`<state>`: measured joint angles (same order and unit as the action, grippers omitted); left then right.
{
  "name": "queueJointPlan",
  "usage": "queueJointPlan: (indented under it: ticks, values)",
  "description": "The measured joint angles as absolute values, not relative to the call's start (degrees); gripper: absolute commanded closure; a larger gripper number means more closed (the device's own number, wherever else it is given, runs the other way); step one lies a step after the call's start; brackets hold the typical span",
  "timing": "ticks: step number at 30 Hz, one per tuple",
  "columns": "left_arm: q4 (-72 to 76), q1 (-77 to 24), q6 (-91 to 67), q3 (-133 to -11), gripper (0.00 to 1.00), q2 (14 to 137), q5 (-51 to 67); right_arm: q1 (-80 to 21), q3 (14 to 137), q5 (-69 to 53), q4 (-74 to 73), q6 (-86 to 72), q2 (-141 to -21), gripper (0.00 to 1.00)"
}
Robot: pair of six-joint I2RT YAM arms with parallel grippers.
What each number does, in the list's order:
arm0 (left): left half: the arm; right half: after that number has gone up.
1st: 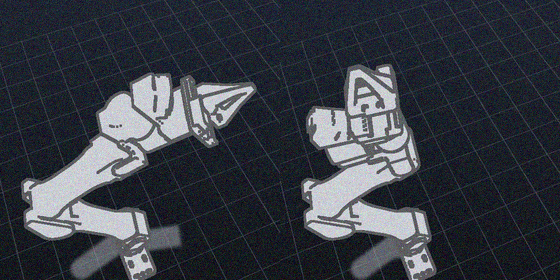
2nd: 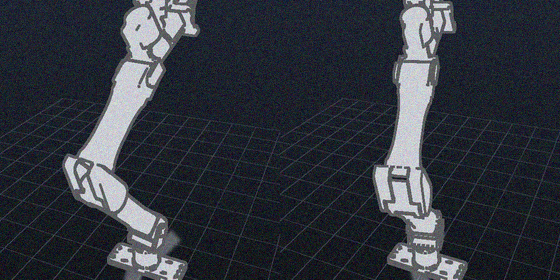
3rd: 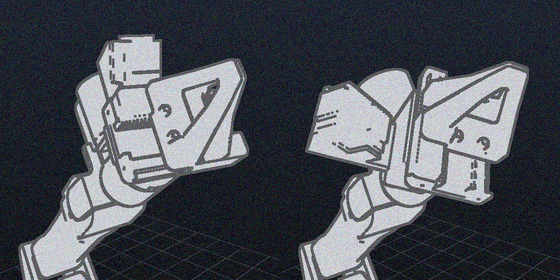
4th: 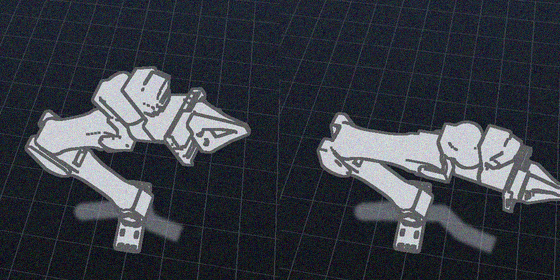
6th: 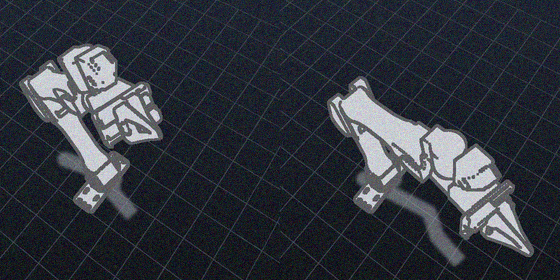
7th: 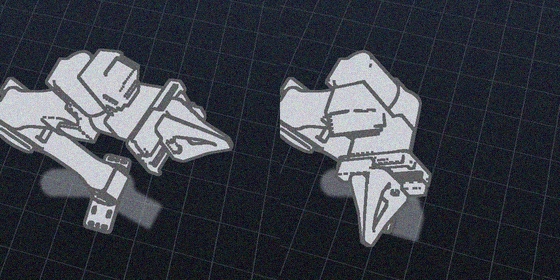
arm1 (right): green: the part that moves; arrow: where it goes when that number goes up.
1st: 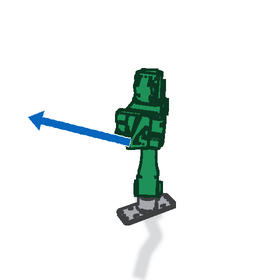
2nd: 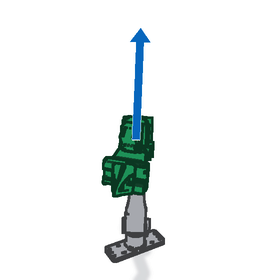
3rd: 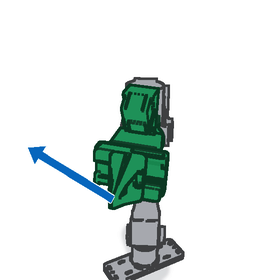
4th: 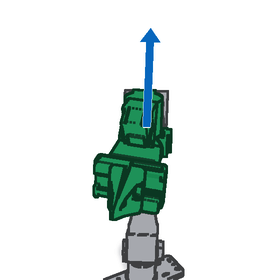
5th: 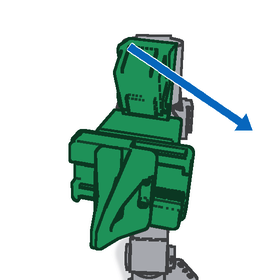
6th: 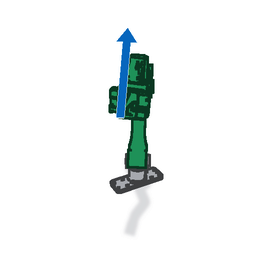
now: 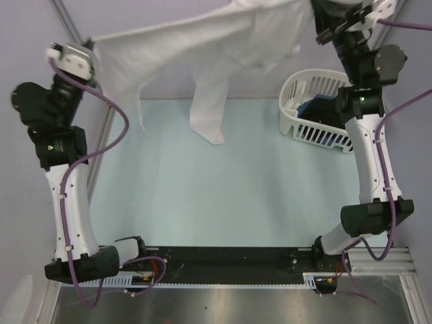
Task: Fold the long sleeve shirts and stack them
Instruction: Flatten the shirt out
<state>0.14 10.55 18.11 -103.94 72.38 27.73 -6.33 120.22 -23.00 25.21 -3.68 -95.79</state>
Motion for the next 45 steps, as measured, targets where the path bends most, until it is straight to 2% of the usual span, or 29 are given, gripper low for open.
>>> queueJointPlan:
  ticks: [4, 8, 11, 14, 18, 21, 22, 24, 25, 27, 28, 30, 31, 33, 36, 39, 40, 45]
  values:
    - [-2.48, 11.46, 28.84, -78.87, 1.00, 66.89, 30.96, -5.10, 94.74, -30.70, 20.75, 0.58, -86.21, 1.00]
    - [-14.87, 12.21, 41.39, -57.60, 1.00, 66.76, 32.21, -5.06, 73.84, -35.11, 6.35, 8.25, -84.29, 1.00]
    - [-26.70, 12.69, 51.13, -47.42, 0.99, 63.16, 32.93, -4.93, 60.64, -36.42, -7.09, 15.22, -81.01, 1.00]
    - [-34.44, 12.73, 58.46, -43.81, 0.98, 58.28, 33.23, -5.15, 55.02, -36.95, -17.23, 22.02, -74.24, 1.00]
    - [-43.68, 12.78, 67.48, -43.75, 0.94, 56.12, 33.19, -5.56, 55.48, -38.15, -24.99, 30.94, -65.47, 1.00]
    - [-51.66, 12.78, 74.11, -44.01, 0.86, 56.36, 32.73, -6.79, 57.14, -39.00, -31.99, 37.04, -64.07, 1.00]
    - [-54.37, 12.78, 76.27, -44.01, 0.80, 56.34, 32.05, -7.55, 57.25, -39.03, -34.79, 39.09, -64.29, 0.94]
    - [-59.59, 12.84, 80.18, -43.79, 0.75, 56.21, 30.20, -10.52, 57.01, -38.81, -42.57, 43.64, -64.82, 0.81]
    - [-61.67, 12.91, 81.82, -43.35, 0.70, 55.88, 29.21, -11.86, 56.69, -38.85, -45.34, 45.01, -64.88, 0.63]
    - [-65.78, 12.95, 84.66, -41.80, 0.65, 54.19, 26.98, -15.29, 55.20, -38.72, -51.99, 48.42, -64.29, 0.48]
    - [-67.94, 12.97, 85.67, -41.25, 0.57, 53.15, 26.17, -16.73, 54.33, -38.57, -55.27, 50.02, -63.57, 0.37]
    - [-71.11, 12.97, 86.65, -41.21, 0.48, 51.70, 25.32, -17.96, 53.65, -38.28, -60.45, 51.90, -62.00, 0.33]
    - [-72.34, 12.99, 86.52, -41.58, 0.40, 51.68, 25.28, -18.04, 53.71, -37.95, -62.33, 52.60, -61.01, 0.29]
    - [-74.17, 12.99, 85.56, -43.72, 0.31, 53.30, 25.65, -17.56, 54.68, -37.69, -63.88, 52.84, -60.55, 0.26]
    - [-73.10, 13.02, 78.81, -50.48, 0.23, 59.81, 27.73, -15.33, 59.18, -37.60, -63.29, 51.11, -65.25, 0.25]
    - [-67.64, 13.04, 69.34, -55.77, 0.24, 67.79, 28.97, -13.67, 67.72, -37.95, -59.13, 46.19, -75.22, 0.30]
    - [-65.04, 13.04, 65.63, -57.30, 0.24, 70.57, 28.99, -13.43, 70.35, -37.76, -56.62, 44.16, -79.55, 0.34]
    - [-54.96, 12.75, 50.37, -63.02, 0.27, 82.54, 26.85, -13.19, 78.04, -35.83, -46.92, 34.85, -95.72, 0.37]
